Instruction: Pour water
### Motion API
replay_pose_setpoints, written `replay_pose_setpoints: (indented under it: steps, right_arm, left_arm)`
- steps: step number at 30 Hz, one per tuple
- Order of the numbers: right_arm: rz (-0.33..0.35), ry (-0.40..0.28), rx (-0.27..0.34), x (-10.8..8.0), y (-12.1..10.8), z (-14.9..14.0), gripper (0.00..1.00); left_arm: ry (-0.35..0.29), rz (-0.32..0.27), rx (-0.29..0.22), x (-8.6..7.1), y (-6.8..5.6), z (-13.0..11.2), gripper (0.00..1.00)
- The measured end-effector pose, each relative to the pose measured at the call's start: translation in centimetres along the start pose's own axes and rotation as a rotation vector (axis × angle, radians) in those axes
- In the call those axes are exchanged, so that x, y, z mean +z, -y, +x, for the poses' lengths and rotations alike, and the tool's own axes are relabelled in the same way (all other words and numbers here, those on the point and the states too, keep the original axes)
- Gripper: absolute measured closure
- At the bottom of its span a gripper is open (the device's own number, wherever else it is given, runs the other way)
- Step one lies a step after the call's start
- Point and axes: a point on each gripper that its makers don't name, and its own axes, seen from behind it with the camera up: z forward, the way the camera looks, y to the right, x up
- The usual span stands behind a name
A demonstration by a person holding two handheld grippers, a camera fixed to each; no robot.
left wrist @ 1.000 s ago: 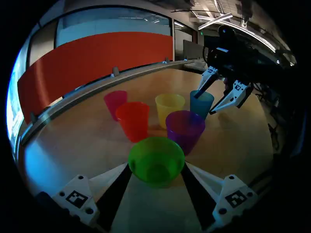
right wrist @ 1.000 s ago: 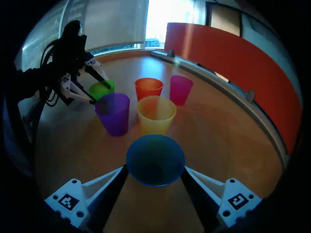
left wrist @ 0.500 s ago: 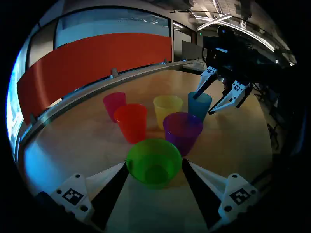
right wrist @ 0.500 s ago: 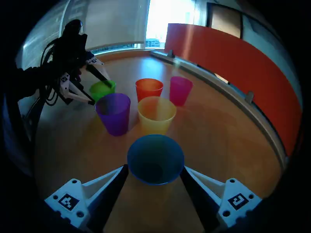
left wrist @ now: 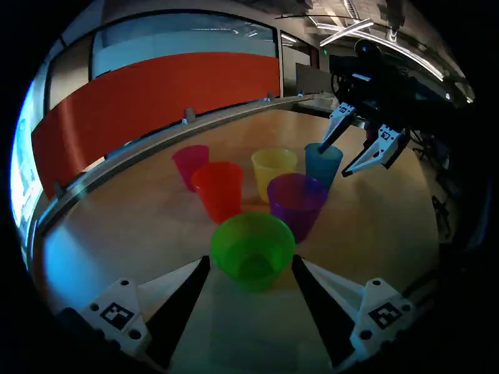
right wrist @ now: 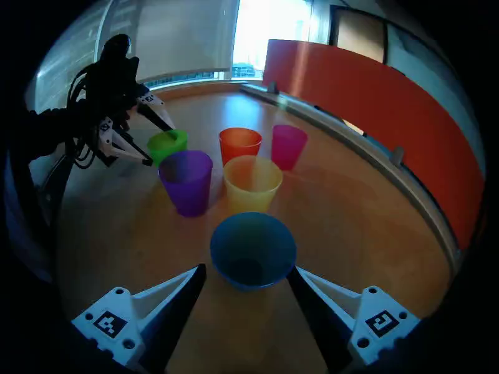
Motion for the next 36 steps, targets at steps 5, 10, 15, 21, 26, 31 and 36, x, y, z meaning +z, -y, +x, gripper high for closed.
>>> replay_pose_setpoints:
  steps: [5,10,15,21,26,31,36]
  right_arm:
    - [-0.013,-0.003,0.012,-0.8,0.0,-0.5,0.0]
    - [-0.032,-0.01,0.032,-1.5,0.0,-1.0,0.0]
    - [-0.049,-0.013,0.048,-2.4,0.1,-1.8,0.0]
    - [-0.08,-0.025,0.066,-3.6,0.1,-2.6,0.0]
    - [-0.115,-0.055,0.092,-4.8,0.0,-2.7,0.0]
    - [-0.167,-0.098,0.125,-6.1,-0.2,-2.5,0.0]
    - [-0.224,-0.121,0.146,-7.0,-0.6,-3.1,0.0]
  left_arm:
    - [0.001,0.017,-0.009,-0.9,0.3,-0.6,0.02]
    - [0.001,0.03,-0.011,-1.8,0.2,-1.1,0.02]
    - [-0.003,0.042,-0.017,-2.7,0.1,-1.5,0.02]
    - [-0.016,0.061,-0.03,-3.9,0.1,-1.7,0.02]
    - [-0.043,0.079,-0.044,-4.8,0.1,-1.3,0.02]
    - [-0.081,0.121,-0.069,-5.6,0.7,-0.9,0.02]
    - [-0.119,0.173,-0.096,-6.6,1.6,-0.7,0.02]
